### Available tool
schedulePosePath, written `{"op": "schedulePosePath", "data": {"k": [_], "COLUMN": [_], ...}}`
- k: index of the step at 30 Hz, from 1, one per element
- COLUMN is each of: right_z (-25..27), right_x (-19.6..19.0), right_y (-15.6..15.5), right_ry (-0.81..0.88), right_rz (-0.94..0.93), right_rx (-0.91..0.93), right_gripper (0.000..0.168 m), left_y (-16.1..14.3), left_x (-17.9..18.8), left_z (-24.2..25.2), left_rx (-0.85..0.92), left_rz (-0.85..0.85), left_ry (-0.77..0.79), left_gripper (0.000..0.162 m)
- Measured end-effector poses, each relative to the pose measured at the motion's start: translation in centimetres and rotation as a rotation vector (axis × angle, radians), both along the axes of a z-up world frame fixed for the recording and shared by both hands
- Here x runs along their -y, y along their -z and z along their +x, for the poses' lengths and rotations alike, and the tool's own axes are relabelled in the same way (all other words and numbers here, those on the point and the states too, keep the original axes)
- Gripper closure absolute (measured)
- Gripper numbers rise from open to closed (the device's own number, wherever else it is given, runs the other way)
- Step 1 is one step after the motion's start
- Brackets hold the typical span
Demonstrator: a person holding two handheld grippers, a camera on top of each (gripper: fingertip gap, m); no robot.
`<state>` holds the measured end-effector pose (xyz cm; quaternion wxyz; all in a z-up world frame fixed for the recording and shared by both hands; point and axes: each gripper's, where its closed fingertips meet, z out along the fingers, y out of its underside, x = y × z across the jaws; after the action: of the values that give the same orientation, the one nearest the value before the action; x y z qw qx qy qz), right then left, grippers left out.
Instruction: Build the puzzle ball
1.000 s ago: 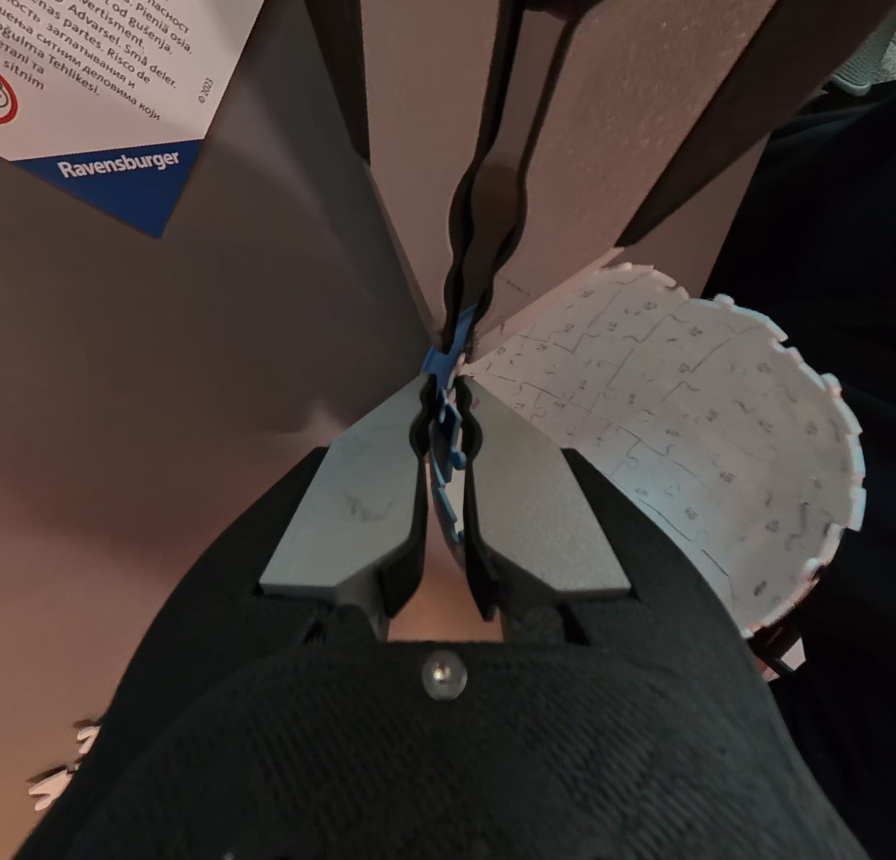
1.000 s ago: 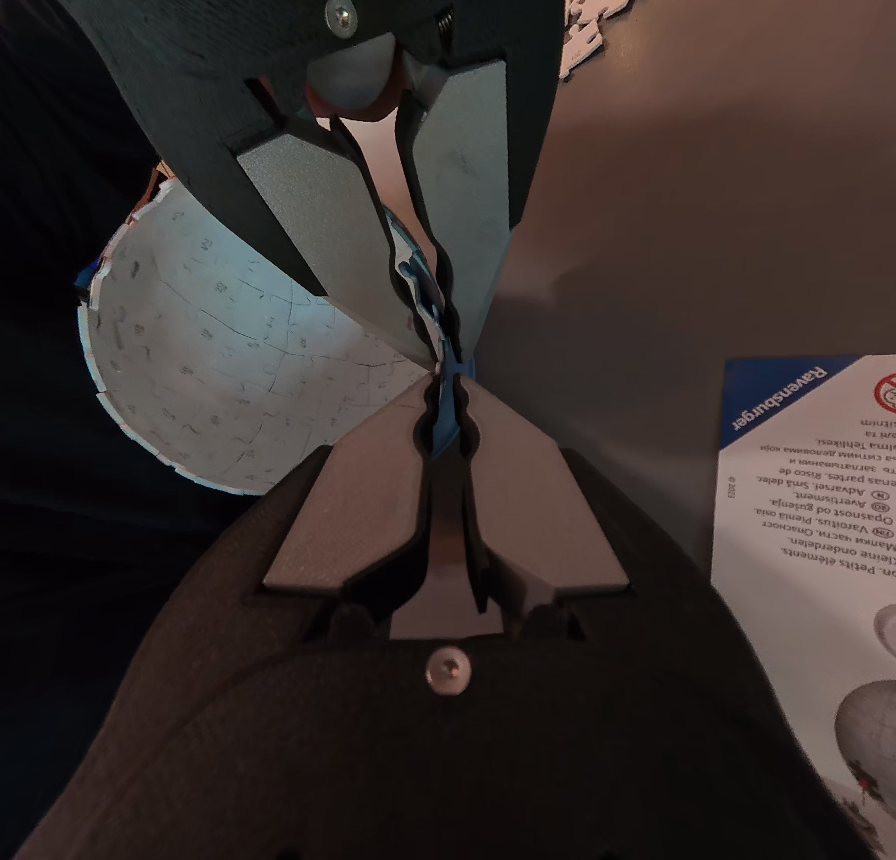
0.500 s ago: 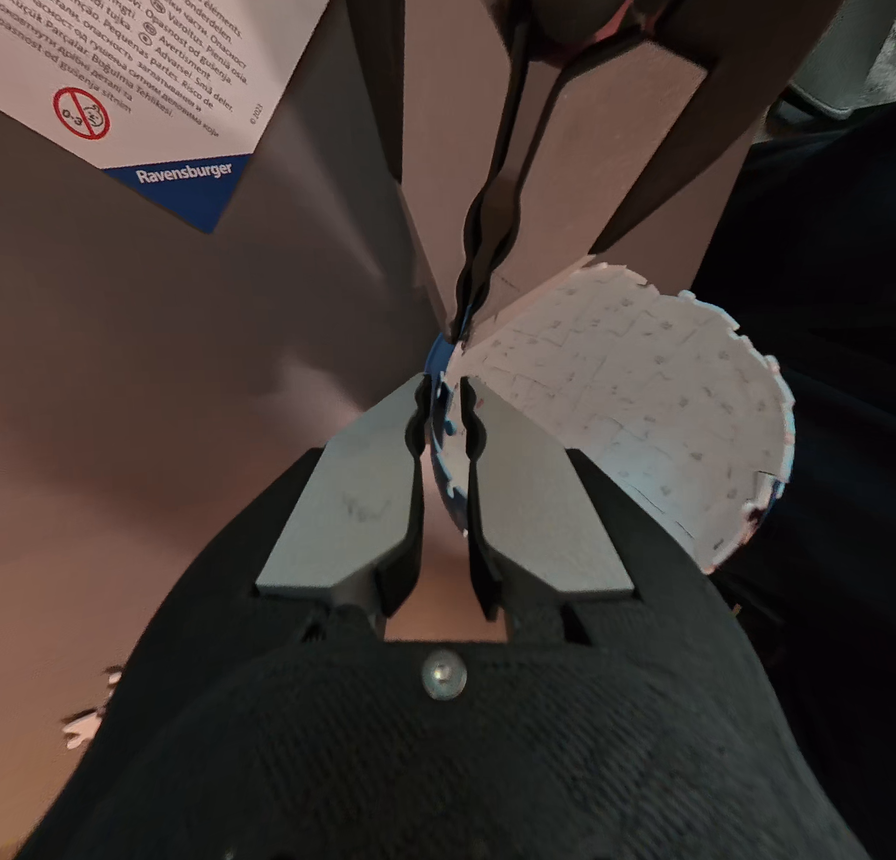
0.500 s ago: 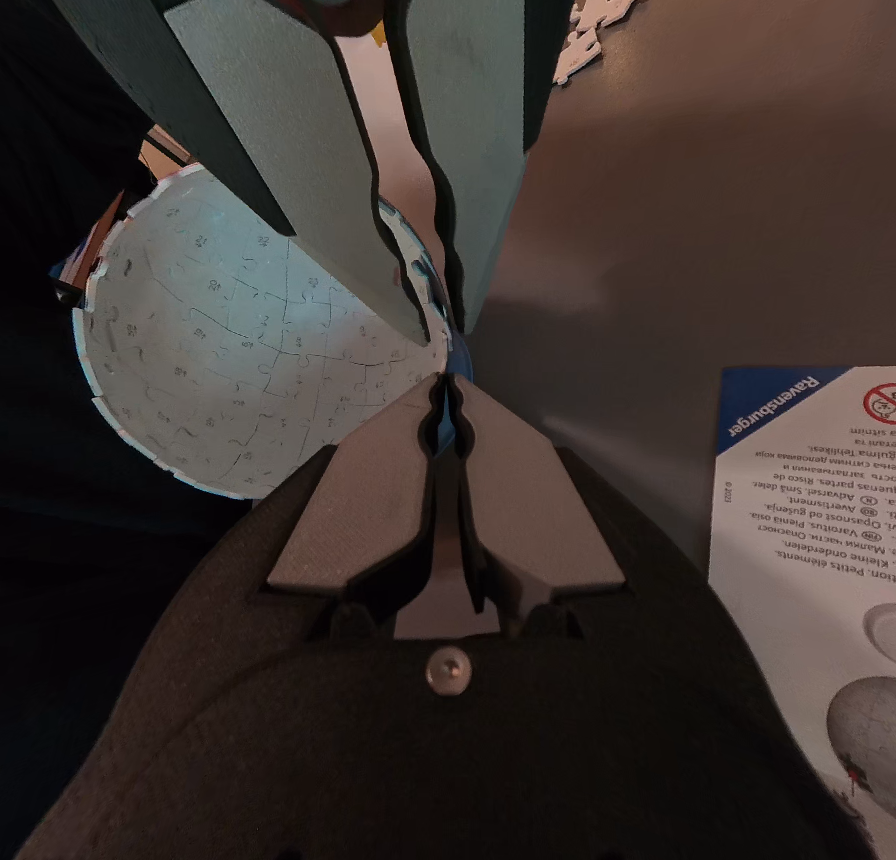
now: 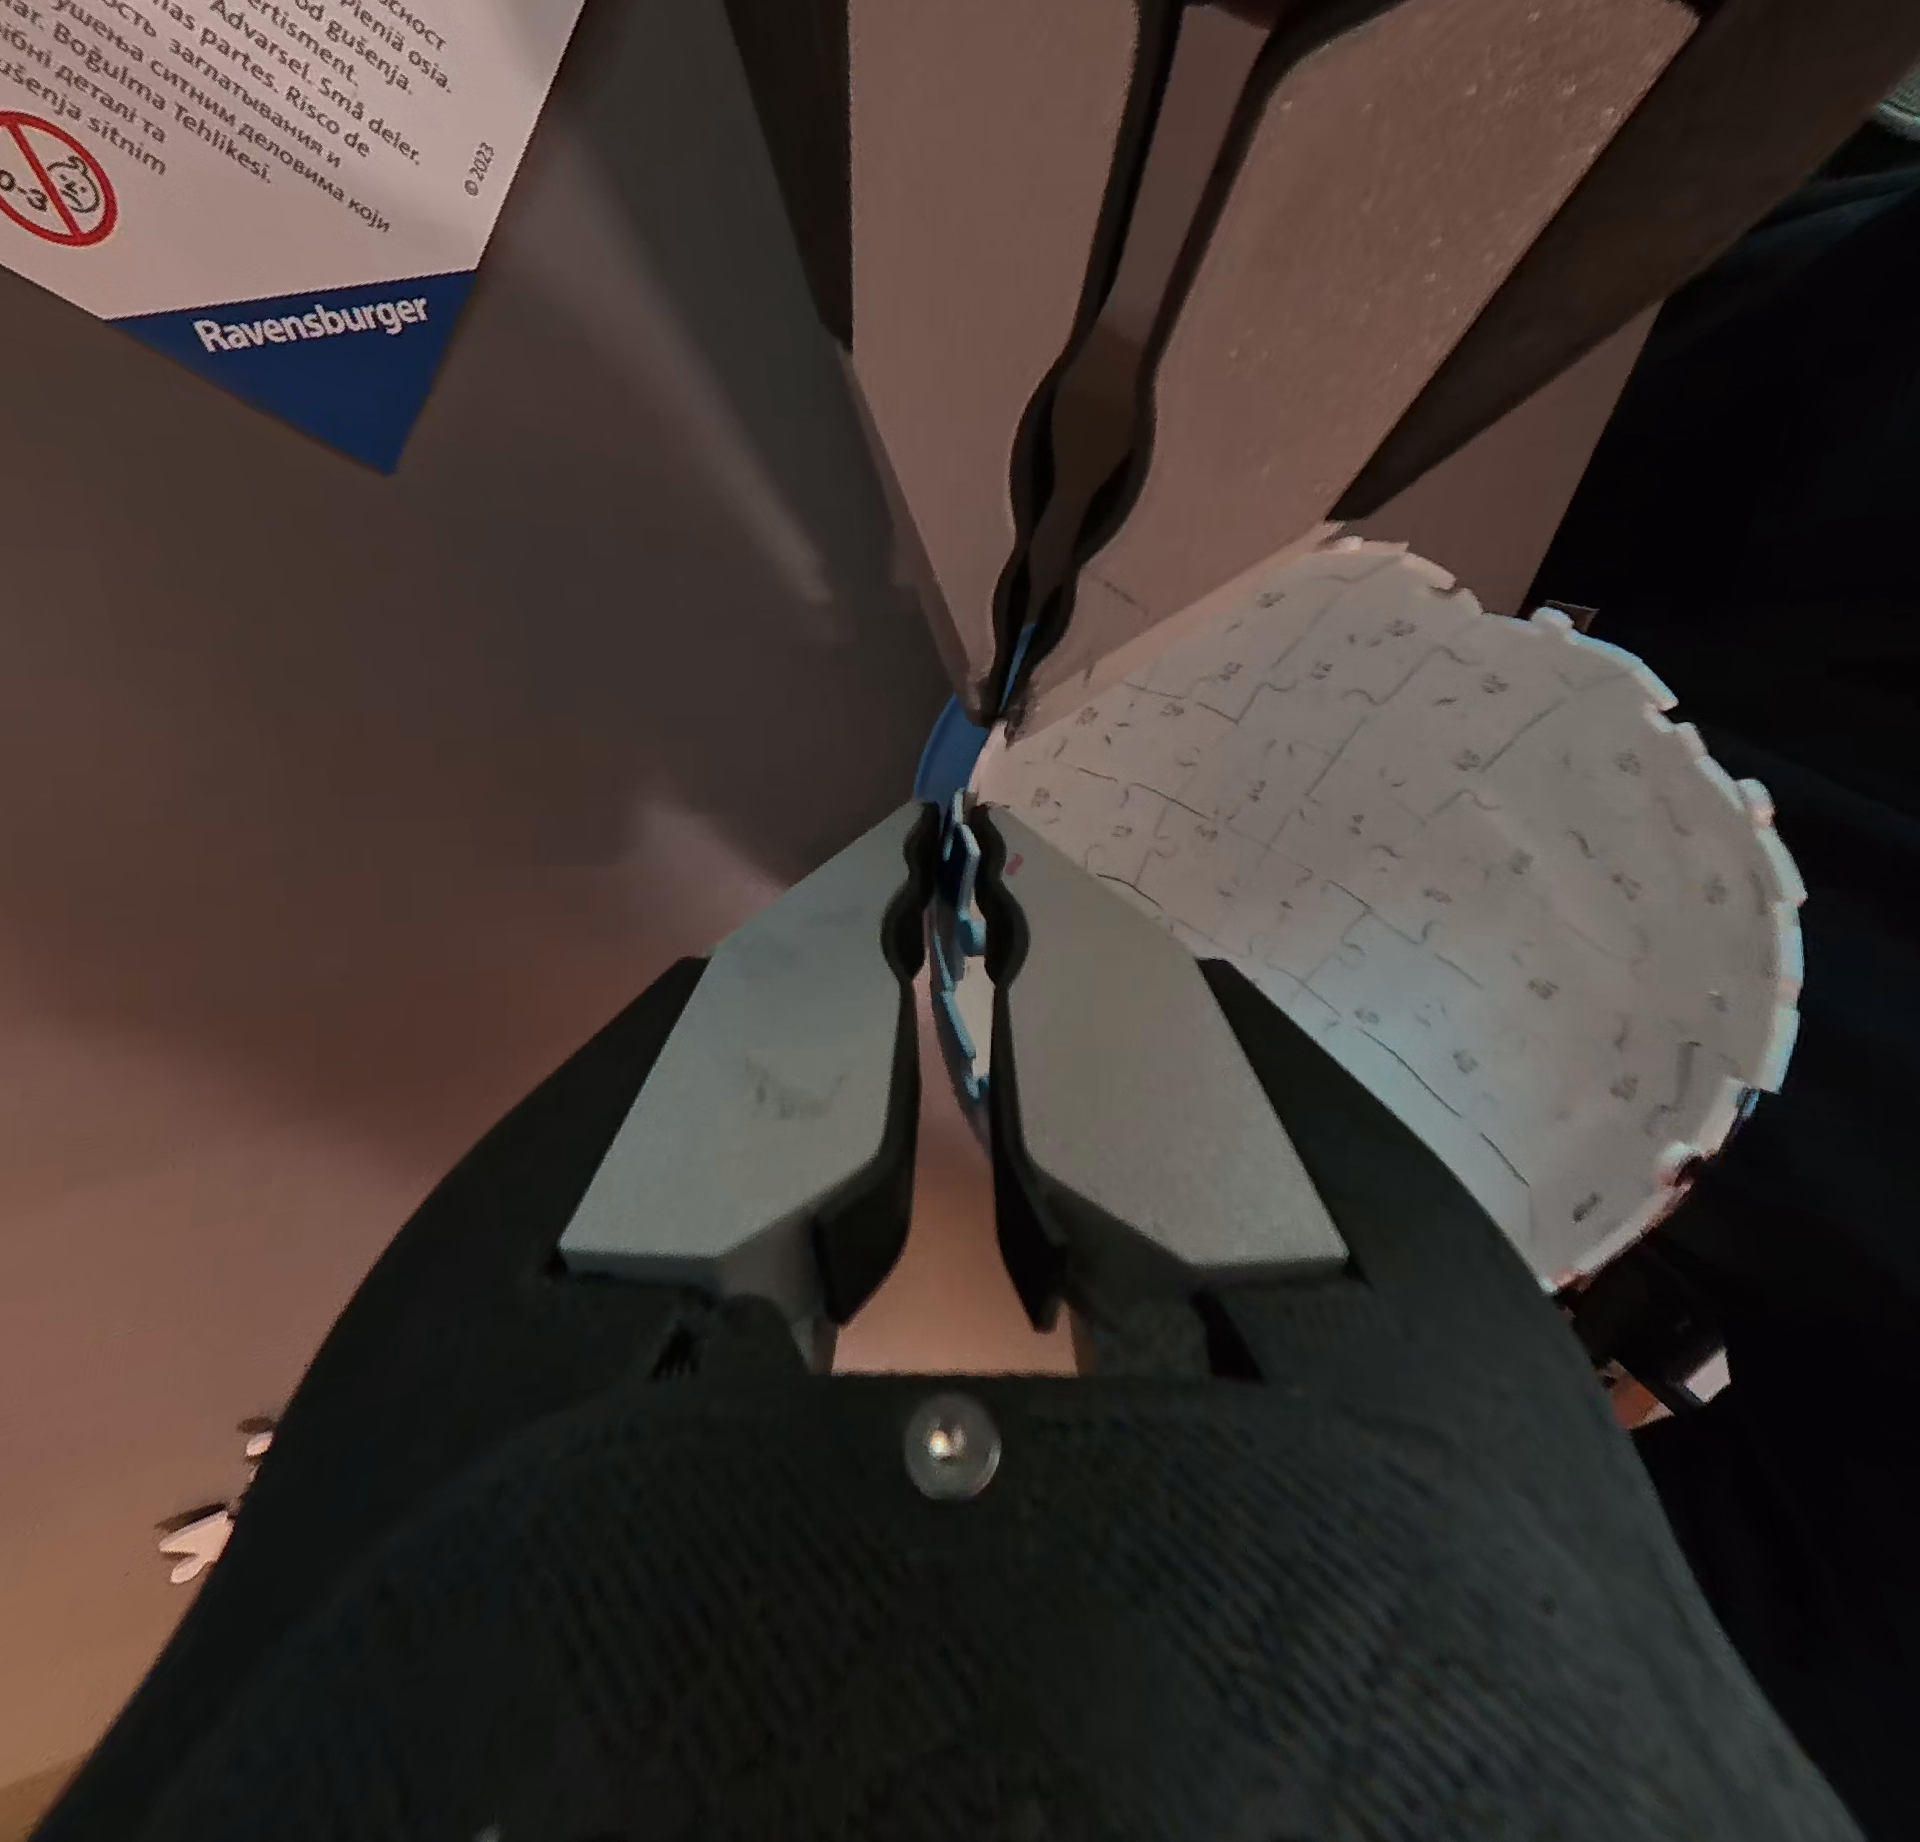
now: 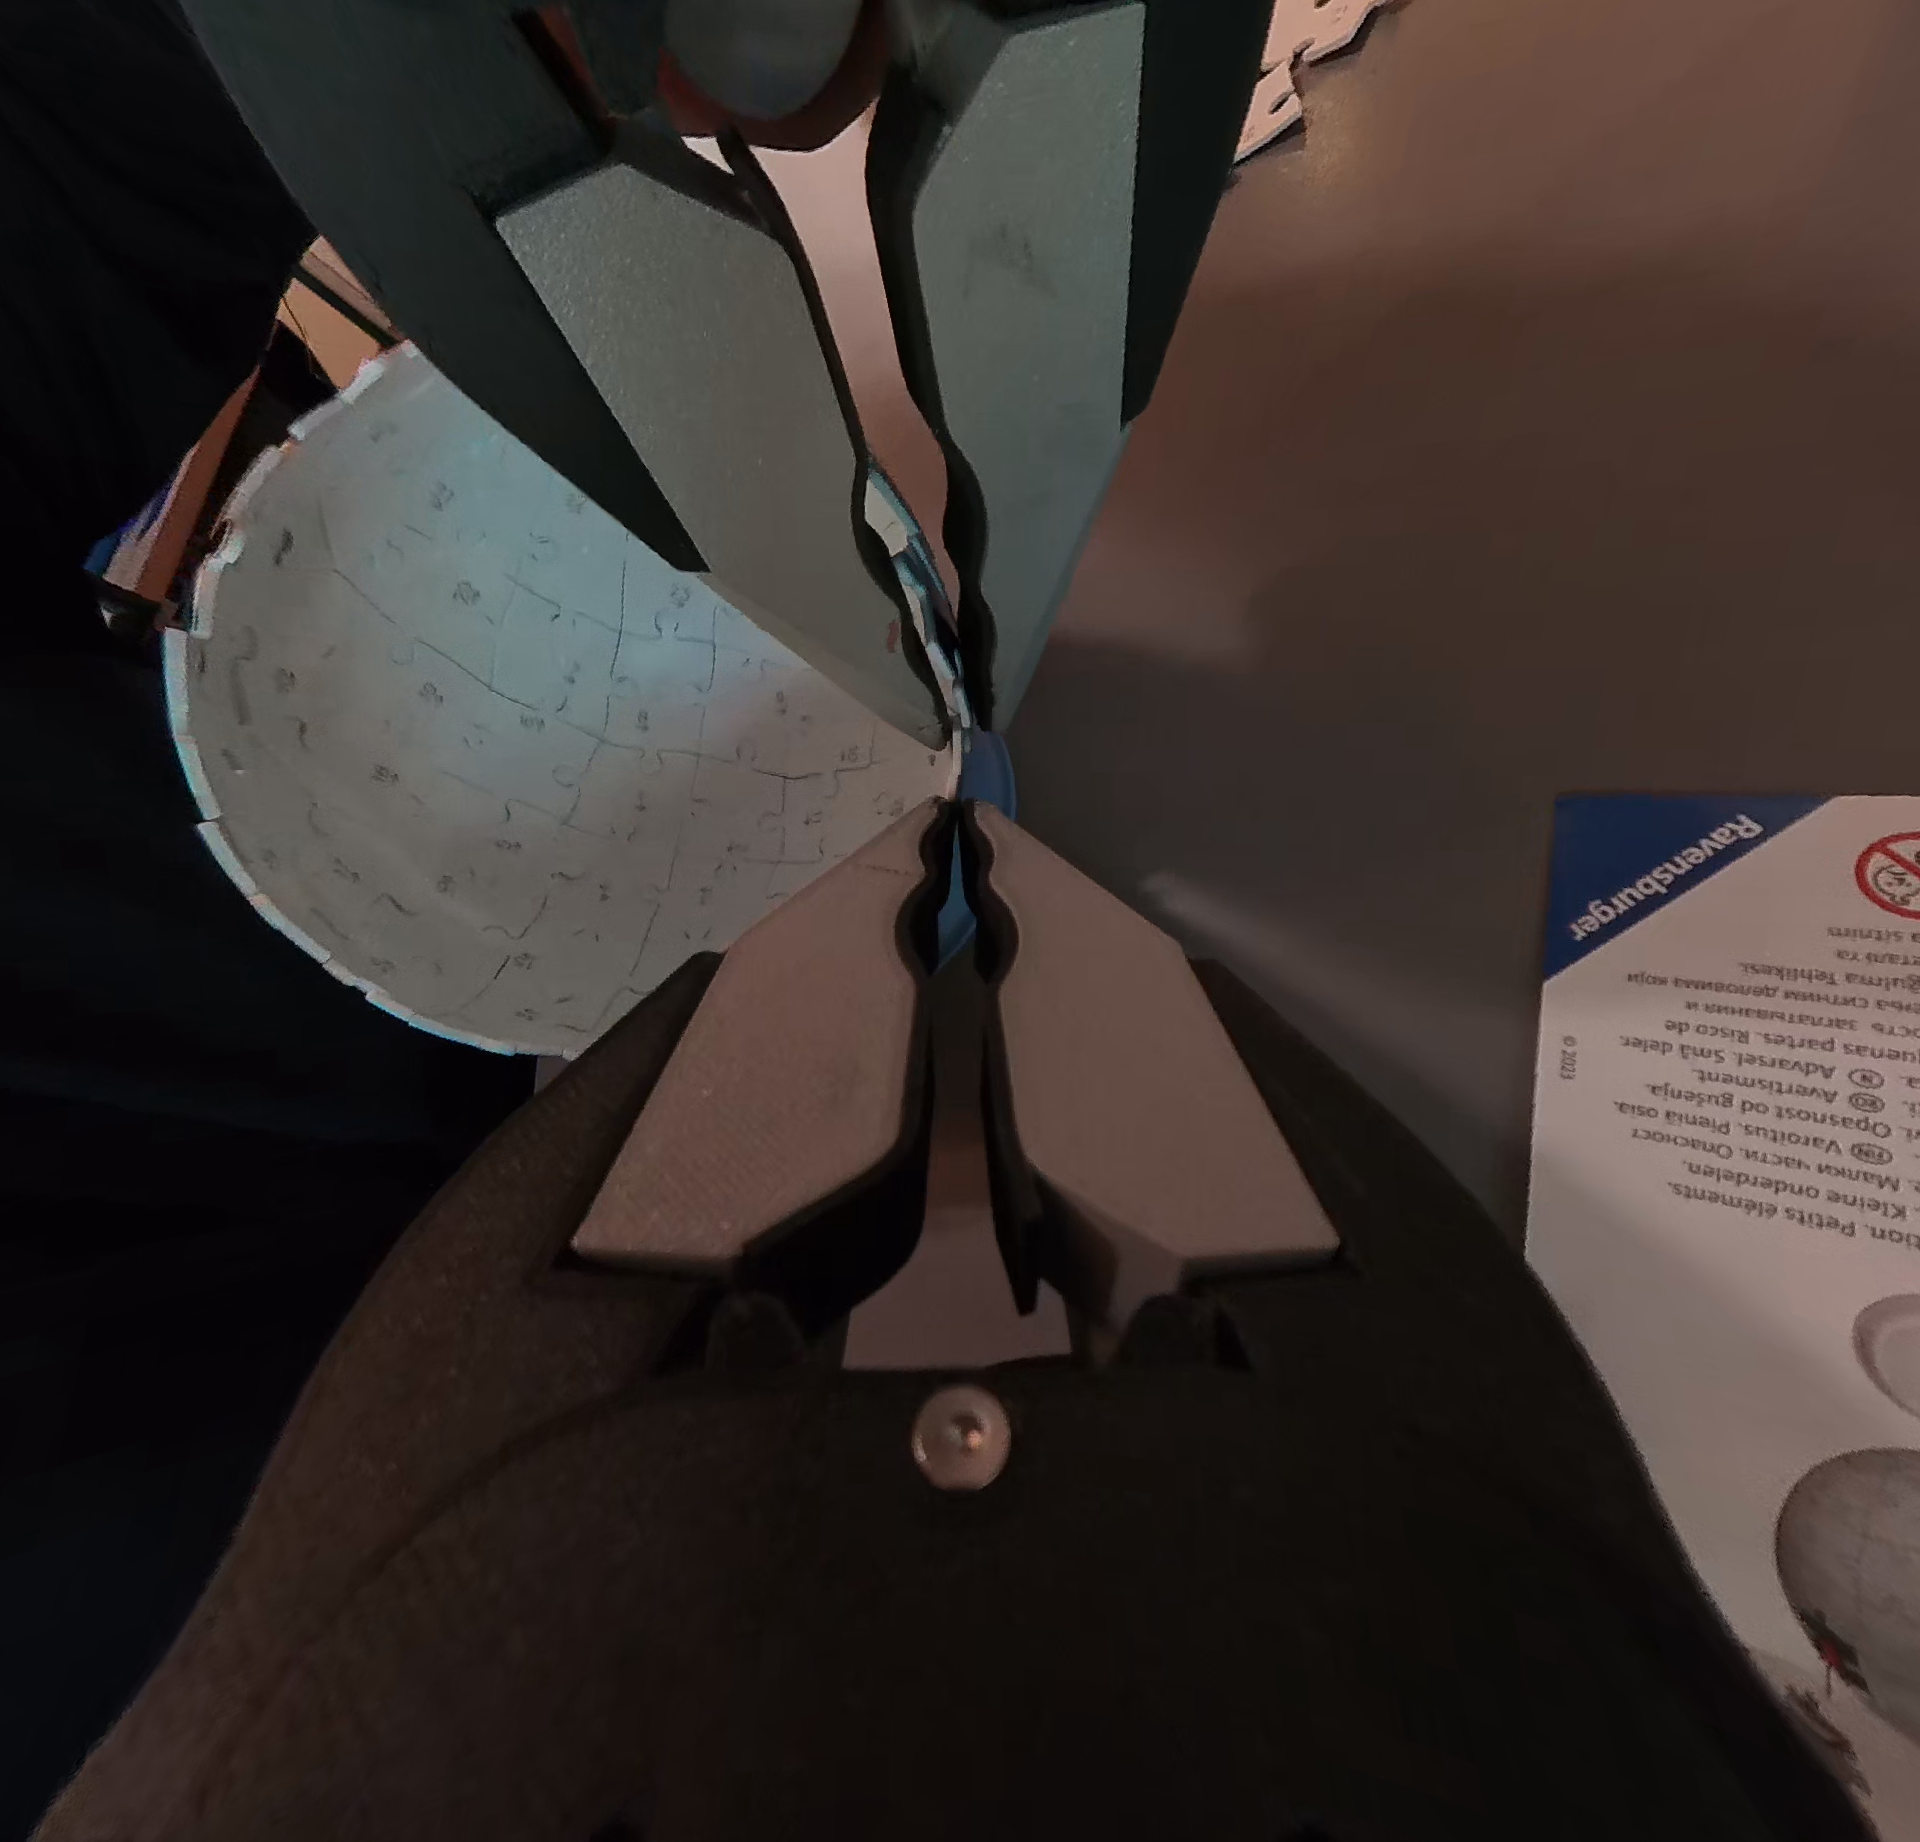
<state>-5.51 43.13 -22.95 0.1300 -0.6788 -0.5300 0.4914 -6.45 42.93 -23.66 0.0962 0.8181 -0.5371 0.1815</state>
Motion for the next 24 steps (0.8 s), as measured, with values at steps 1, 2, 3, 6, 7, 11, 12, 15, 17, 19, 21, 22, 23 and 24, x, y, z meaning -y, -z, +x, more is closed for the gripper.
{"op": "schedulePosePath", "data": {"k": [1,2,3,6,7,11,12,15,17,19,21,22,23,24], "right_z": [0.0,0.0,0.0,-0.1,-0.2,-0.3,-0.3,-0.3,-0.2,-0.2,-0.2,-0.2,-0.3,-0.4], "right_x": [0.0,0.0,0.0,0.1,0.1,0.1,0.1,0.0,-0.2,-0.4,-0.4,-0.3,-0.2,0.0], "right_y": [0.0,0.0,-0.1,-0.1,-0.1,-0.2,-0.2,-0.3,-0.6,-1.3,-1.6,-1.5,-1.3,-1.0], "right_ry": [0.000,0.000,0.000,-0.006,-0.009,-0.020,-0.025,-0.028,-0.025,-0.015,-0.020,-0.026,-0.031,-0.038], "right_rz": [0.005,0.008,0.006,0.000,0.002,0.033,0.034,0.036,0.039,0.031,0.023,0.022,0.024,0.026], "right_rx": [-0.001,-0.002,-0.003,-0.011,-0.014,-0.021,-0.023,-0.026,-0.040,-0.070,-0.086,-0.083,-0.073,-0.063], "right_gripper": [0.168,0.168,0.168,0.168,0.168,0.168,0.168,0.166,0.164,0.164,0.163,0.163,0.163,0.162], "left_y": [0.0,0.0,-0.1,-0.1,-0.1,-0.1,-0.1,-0.2,-0.3,-0.2,-0.2,-0.3,-0.3,-0.3], "left_x": [0.0,0.0,0.0,0.1,0.2,0.2,0.2,0.2,0.1,0.2,0.2,0.2,0.2,0.2], "left_z": [0.0,0.0,0.0,-0.1,-0.1,-0.2,-0.2,-0.2,-0.2,-0.2,-0.1,0.0,0.0,0.0], "left_rx": [0.002,0.002,0.003,0.003,0.006,0.016,0.016,0.022,0.025,0.023,0.026,0.028,0.030,0.032], "left_rz": [0.008,0.015,0.022,0.025,0.022,0.018,0.019,0.021,0.023,0.022,0.023,0.023,0.023,0.022], "left_ry": [0.004,0.010,0.015,0.020,0.019,0.009,0.009,0.007,0.005,0.006,0.006,0.005,0.003,0.003], "left_gripper": [0.159,0.160,0.160,0.160,0.160,0.160,0.160,0.160,0.160,0.159,0.159,0.159,0.159,0.159]}}
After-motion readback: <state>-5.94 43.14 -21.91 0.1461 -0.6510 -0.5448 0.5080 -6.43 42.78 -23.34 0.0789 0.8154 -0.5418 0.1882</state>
